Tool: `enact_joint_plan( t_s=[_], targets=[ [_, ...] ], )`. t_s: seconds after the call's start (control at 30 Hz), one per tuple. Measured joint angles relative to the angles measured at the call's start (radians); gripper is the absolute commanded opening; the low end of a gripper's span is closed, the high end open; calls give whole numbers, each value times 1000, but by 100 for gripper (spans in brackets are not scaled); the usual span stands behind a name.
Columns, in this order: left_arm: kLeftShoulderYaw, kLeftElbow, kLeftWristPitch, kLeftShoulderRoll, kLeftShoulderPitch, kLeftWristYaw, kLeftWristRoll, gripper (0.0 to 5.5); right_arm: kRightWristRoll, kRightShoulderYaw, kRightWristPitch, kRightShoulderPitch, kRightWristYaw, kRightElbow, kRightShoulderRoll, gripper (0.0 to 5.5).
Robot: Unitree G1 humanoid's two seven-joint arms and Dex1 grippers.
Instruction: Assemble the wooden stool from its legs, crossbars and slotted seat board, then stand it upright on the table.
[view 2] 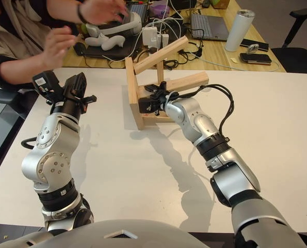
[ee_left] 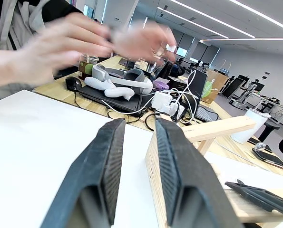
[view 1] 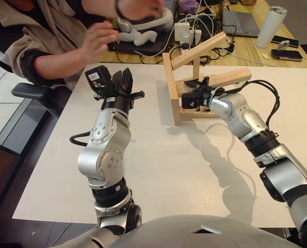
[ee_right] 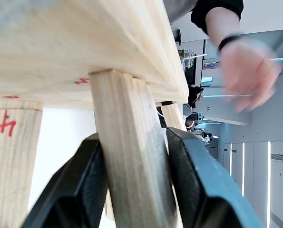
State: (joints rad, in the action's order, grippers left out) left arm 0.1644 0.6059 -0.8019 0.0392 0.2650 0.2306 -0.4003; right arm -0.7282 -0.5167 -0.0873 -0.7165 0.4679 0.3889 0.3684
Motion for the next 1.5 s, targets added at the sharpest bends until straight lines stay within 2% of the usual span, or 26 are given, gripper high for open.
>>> enact_joint_plan(
  t_s=[0.6, 0.83, 1.5],
  targets=[
    [3, -4, 1, -1, 11, 0, 0, 113, 54, 80, 35, 10, -47, -18, -68, 170],
    [5, -7, 3, -2, 11, -1, 0, 113, 153, 172, 53, 13, -69, -45, -116, 170],
    [9, -7, 5, -3, 18, -10, 18, 113, 348, 317, 228, 131, -69, -277, -199, 170]
  ],
)
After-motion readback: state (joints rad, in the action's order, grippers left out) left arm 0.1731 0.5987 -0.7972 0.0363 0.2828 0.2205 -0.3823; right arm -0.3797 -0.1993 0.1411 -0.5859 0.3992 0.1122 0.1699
